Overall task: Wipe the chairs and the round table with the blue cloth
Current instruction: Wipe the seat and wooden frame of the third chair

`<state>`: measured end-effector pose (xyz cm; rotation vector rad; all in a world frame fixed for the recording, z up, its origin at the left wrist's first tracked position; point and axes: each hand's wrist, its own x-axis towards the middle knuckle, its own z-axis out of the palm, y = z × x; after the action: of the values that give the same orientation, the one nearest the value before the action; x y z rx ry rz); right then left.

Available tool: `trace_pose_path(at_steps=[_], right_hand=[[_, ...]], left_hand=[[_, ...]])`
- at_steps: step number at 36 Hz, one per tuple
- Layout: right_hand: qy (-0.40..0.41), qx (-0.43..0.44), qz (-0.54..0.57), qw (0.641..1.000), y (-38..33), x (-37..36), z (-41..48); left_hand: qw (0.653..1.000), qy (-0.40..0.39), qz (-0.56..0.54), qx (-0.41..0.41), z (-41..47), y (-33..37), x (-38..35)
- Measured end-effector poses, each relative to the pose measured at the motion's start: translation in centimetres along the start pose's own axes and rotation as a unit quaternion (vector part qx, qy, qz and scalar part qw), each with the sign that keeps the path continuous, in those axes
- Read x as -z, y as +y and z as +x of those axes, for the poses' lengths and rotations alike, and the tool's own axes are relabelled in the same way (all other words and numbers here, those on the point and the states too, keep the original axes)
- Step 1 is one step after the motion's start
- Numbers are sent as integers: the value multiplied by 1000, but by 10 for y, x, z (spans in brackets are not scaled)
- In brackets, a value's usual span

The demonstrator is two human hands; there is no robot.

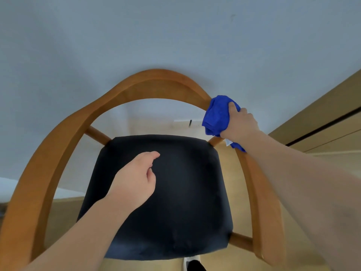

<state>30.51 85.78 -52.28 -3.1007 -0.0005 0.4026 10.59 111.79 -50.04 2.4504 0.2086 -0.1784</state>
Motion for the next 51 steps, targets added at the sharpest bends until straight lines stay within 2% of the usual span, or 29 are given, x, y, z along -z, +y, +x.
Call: trace_pose_path(at_steps=[16,30,44,51], right_hand=[[-15,-88,29,996,28,-17,-66],[7,-120,21,992,52,-48,-146],[-16,-128,-32,991,52,-66,-229],[-60,-142,-52,987,48,-73,-271]], left_hand=[[999,4,-1,-33,-33,-6,-7],[996,-14,10,-92,-54,4,-15],[992,-35,26,-117,-77,-1,-3],[992,-41,38,-116,-81,-8,9]])
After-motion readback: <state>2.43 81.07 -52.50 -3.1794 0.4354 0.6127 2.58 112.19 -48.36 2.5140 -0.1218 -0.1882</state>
